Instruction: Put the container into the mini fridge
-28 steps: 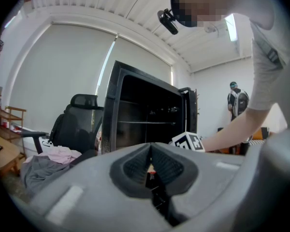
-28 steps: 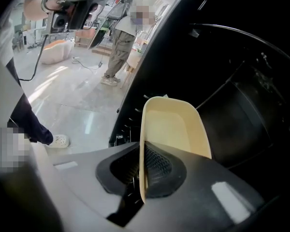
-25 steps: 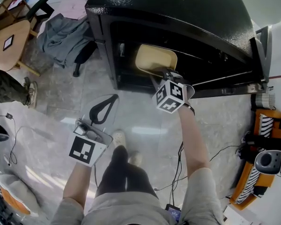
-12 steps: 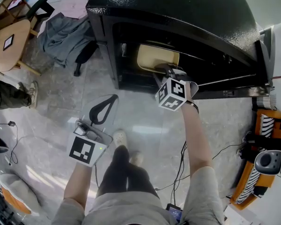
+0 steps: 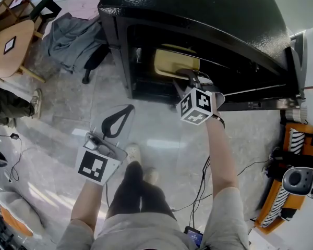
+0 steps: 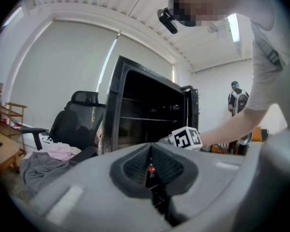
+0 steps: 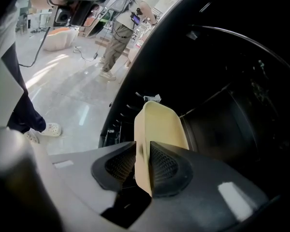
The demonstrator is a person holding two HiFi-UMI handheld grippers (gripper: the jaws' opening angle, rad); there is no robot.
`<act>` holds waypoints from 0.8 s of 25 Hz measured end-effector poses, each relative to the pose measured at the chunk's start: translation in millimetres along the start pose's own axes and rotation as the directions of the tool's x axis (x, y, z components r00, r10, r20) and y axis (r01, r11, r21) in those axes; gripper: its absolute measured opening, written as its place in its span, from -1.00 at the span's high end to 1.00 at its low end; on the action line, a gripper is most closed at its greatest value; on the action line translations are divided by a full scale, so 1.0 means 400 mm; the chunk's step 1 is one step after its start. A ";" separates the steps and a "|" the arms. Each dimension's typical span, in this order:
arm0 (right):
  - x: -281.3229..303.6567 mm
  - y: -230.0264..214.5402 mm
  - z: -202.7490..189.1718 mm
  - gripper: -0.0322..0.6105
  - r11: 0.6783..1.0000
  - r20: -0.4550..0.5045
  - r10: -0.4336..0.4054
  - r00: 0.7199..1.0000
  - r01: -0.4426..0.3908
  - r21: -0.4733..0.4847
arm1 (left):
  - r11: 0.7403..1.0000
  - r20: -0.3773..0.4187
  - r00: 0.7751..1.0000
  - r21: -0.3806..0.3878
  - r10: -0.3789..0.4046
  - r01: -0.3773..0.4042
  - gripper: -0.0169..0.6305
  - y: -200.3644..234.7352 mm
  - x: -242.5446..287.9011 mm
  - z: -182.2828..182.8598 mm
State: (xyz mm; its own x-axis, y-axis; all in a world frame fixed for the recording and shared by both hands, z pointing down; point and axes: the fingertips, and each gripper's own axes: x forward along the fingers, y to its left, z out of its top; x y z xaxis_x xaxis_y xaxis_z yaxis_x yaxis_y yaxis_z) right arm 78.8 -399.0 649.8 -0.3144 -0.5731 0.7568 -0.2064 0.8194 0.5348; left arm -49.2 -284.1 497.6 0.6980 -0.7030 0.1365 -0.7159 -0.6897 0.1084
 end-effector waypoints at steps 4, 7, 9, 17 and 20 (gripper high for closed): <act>-0.012 -0.010 0.002 0.74 1.000 0.010 -0.022 1.000 0.022 -0.005 | 1.000 0.003 1.000 0.003 0.002 -0.002 0.94 0.002 -0.001 0.004; -0.006 -0.016 -0.001 0.76 0.999 -0.001 -0.034 0.999 0.034 -0.016 | 1.000 0.004 1.000 0.003 0.006 -0.006 0.94 0.005 0.000 0.005; 0.002 -0.023 -0.001 0.77 0.999 -0.007 -0.044 0.999 0.044 -0.022 | 1.000 0.004 1.000 0.003 0.007 -0.007 0.94 0.007 0.001 0.004; 0.028 -0.065 -0.012 0.76 0.994 -0.042 -0.065 0.997 0.061 -0.086 | 1.000 0.003 1.000 0.001 0.013 -0.013 0.94 0.022 0.004 0.004; 0.036 -0.080 -0.020 0.76 0.992 -0.056 -0.079 0.995 0.073 -0.101 | 1.000 -0.002 1.000 0.000 0.015 -0.015 0.94 0.028 0.006 0.001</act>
State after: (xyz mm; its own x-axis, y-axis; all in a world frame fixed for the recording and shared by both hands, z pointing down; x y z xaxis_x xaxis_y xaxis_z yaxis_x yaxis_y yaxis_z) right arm 88.3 -433.5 646.8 -0.2445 -0.6360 0.7319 -0.1340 0.7698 0.6241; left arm -55.8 -293.5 498.8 0.6873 -0.7127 0.1399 -0.7261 -0.6792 0.1069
